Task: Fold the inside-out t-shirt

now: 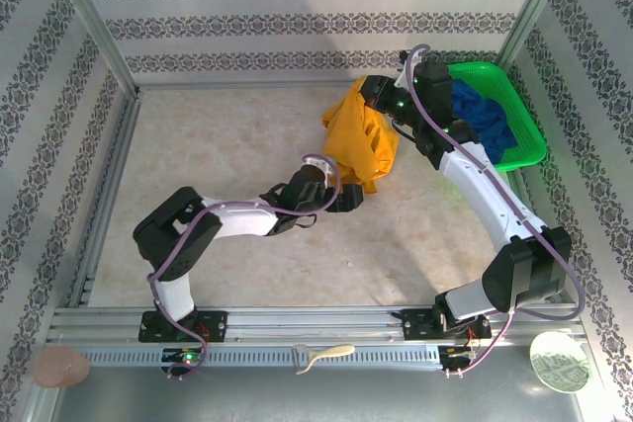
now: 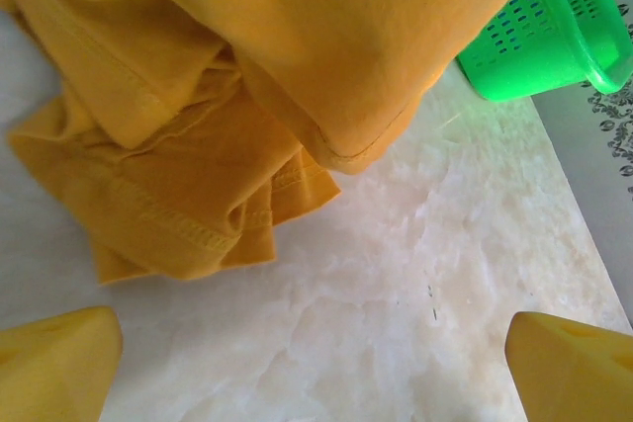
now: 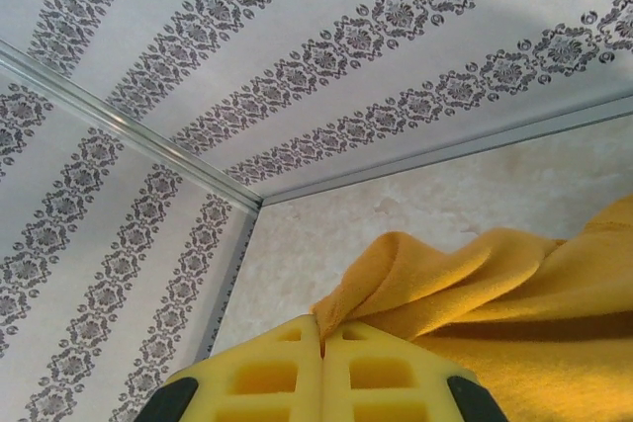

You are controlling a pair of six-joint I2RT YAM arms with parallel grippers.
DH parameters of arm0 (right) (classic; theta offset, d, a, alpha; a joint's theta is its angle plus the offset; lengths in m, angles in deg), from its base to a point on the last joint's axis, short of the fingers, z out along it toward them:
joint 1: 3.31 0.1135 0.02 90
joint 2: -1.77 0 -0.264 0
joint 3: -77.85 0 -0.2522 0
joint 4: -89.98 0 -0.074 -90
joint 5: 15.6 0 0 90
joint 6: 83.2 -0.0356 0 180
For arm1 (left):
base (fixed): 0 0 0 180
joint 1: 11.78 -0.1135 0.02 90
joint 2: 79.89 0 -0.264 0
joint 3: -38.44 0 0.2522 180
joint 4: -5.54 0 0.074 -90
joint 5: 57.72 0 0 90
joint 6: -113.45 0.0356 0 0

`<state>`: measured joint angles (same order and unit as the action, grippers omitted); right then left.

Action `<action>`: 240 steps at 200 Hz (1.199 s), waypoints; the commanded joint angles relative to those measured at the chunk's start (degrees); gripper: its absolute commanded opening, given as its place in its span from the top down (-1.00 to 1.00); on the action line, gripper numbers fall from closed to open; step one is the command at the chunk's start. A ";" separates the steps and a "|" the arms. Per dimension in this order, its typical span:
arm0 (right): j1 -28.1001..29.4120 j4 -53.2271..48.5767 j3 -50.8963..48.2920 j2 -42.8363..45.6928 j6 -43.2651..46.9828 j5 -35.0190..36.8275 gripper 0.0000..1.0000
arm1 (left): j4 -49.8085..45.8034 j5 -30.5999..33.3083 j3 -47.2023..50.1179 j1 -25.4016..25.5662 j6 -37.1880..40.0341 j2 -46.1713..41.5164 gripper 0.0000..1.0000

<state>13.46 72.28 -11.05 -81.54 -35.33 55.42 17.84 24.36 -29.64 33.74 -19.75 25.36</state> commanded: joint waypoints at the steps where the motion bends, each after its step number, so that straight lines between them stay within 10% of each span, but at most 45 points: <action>1: 0.45 3.59 -0.52 -0.01 -1.33 0.99 1.00 | 9.71 3.04 -3.69 0.54 -1.96 3.66 -0.99; 67: 1.51 3.72 -1.36 0.56 -2.26 1.86 1.00 | 17.26 5.29 -11.97 0.19 -3.65 14.51 -0.86; 114: 1.59 3.26 -2.83 1.39 -2.82 3.60 1.00 | 25.07 2.31 -10.03 -2.97 -6.82 13.59 1.00; 171: 0.67 3.09 -5.19 0.01 -2.80 7.64 0.99 | 12.60 -12.53 -3.30 -11.94 -9.31 -9.53 1.00; 201: -0.87 -1.83 -2.03 -2.79 2.30 7.37 -0.04 | -4.78 -18.48 -9.91 -15.99 -5.80 -18.81 1.00; 240: -2.05 -4.23 -5.21 7.42 7.27 6.77 -0.25 | -26.35 -19.15 -25.60 -16.60 1.75 -21.89 1.00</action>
<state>11.95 69.67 -15.31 -82.06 -32.99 61.73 7.96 8.25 -48.44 17.35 -24.01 4.97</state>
